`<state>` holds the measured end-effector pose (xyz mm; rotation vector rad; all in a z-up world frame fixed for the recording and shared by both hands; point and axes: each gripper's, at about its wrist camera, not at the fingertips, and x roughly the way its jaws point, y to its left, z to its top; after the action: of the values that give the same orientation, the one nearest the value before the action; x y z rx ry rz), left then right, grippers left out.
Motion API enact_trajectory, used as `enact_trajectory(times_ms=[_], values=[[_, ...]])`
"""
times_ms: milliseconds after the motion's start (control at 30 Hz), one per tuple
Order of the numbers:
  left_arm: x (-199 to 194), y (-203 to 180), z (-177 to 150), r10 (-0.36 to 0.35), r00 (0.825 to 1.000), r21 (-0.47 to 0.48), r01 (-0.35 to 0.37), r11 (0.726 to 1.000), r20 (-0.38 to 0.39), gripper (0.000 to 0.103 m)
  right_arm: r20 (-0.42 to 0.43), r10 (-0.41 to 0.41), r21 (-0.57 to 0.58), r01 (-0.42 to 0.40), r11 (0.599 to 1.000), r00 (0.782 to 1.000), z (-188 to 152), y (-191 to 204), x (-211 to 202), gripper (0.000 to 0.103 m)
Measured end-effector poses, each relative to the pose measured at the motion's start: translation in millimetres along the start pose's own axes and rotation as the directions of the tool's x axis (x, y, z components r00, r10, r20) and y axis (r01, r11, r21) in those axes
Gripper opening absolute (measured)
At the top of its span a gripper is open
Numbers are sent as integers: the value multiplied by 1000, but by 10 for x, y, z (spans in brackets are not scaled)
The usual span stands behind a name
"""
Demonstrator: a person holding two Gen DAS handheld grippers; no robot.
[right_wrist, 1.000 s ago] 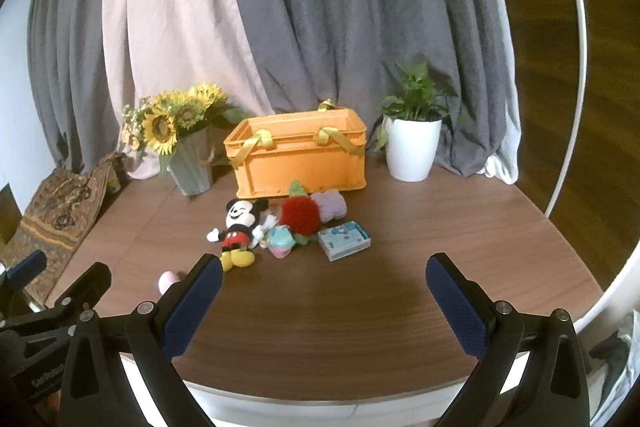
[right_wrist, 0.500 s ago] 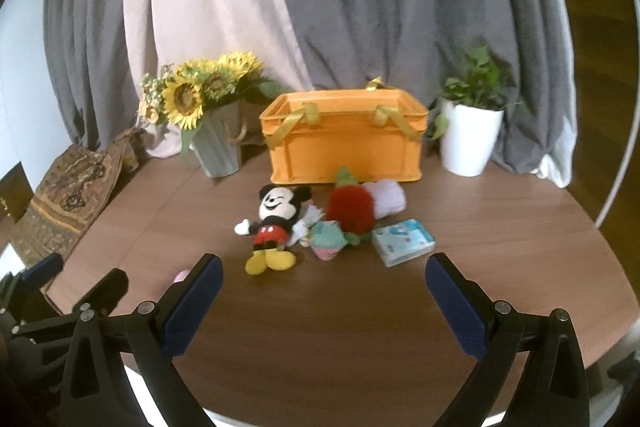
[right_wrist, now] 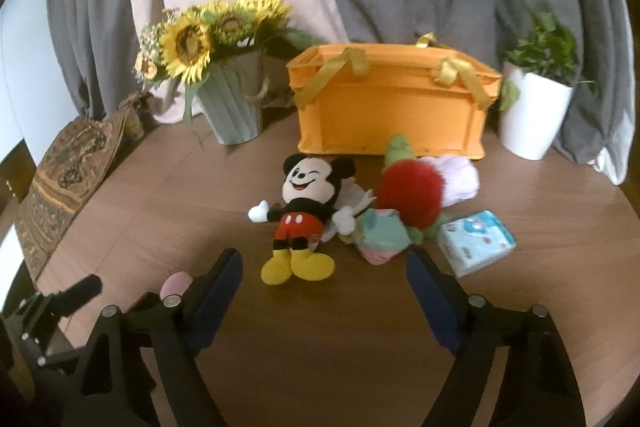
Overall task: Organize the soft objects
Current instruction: 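Grasp the pink egg sponge with the left tool while the right tool grasps the Mickey plush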
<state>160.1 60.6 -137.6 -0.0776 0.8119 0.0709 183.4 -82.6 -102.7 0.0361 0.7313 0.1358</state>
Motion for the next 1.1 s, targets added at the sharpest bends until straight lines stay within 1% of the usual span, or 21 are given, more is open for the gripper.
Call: enact_trajectory(times_ms=[200,300,500,567,700,767,1033,1100], values=[[209,12,9,-10,1000,-25,10,1000,-22,64,-24,23,-39,-24,999,999,43,110,305,71],[301,-4,26,-13,999,-26,12,1000,-33,61,-31,18,-69,-20,997,999,61,183,437,67],[446,-15,24,-34,997,-29,32,999,-67,51,-70,27,-87,-33,996,997,84,271,685,60],[480,-29,12,-45,996,-22,44,999,-79,46,-74,14,-94,-21,995,997,92,295,754,60],[558,-30,0,-64,993,-19,62,998,-103,41,-91,-20,-99,11,995,996,106,327,895,58],[579,-25,4,-60,993,-16,59,998,-100,37,-103,-30,-93,20,995,994,117,321,963,56],[627,6,52,-92,991,7,93,996,-95,37,-126,-68,-117,53,992,990,137,361,1164,51],[630,20,55,-103,990,7,104,995,-97,37,-129,-82,-115,67,991,988,143,354,1188,46]])
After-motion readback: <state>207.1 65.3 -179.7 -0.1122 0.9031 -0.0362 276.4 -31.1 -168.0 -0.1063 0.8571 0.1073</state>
